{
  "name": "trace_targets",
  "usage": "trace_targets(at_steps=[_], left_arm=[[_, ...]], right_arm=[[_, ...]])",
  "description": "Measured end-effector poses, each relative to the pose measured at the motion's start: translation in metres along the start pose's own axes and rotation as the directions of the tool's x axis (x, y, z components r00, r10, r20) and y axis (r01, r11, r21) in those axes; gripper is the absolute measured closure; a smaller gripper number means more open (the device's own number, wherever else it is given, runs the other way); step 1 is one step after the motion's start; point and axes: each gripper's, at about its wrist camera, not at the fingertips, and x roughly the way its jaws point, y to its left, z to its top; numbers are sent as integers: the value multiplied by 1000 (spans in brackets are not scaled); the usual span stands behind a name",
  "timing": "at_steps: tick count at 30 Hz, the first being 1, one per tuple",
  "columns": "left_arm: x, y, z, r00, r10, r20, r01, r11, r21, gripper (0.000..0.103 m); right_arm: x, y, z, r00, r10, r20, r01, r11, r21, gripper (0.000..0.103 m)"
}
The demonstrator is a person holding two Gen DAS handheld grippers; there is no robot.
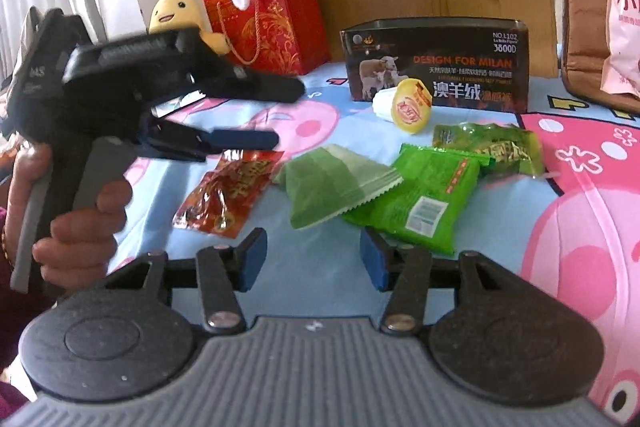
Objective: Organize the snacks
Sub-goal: 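Grasp the light green leaf-print pack with the left gripper and lift it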
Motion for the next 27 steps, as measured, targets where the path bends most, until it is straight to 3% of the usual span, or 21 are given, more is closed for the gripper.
trace_targets(at_steps=[4, 7, 12, 19, 27], left_arm=[[0, 0, -2, 998, -56, -24, 56, 998, -11, 53], [-4, 3, -3, 991, -129, -21, 128, 990, -64, 50], [-17, 8, 2, 989, -147, 15, 147, 984, -100, 50], [-73, 47, 9, 987, -70, 148, 96, 979, -180, 41], [-143, 92, 6, 957, 97, 274, -22, 964, -265, 40]], right_arm=[[7, 0, 5, 999, 43, 7, -43, 999, 20, 50], [0, 8, 12, 996, 39, 86, -39, 999, -4, 50], [1, 18, 23, 994, 21, 110, -14, 998, -64, 50], [33, 58, 50, 993, 48, 110, -22, 973, -229, 49], [57, 100, 47, 986, 156, 50, -131, 934, -333, 49]])
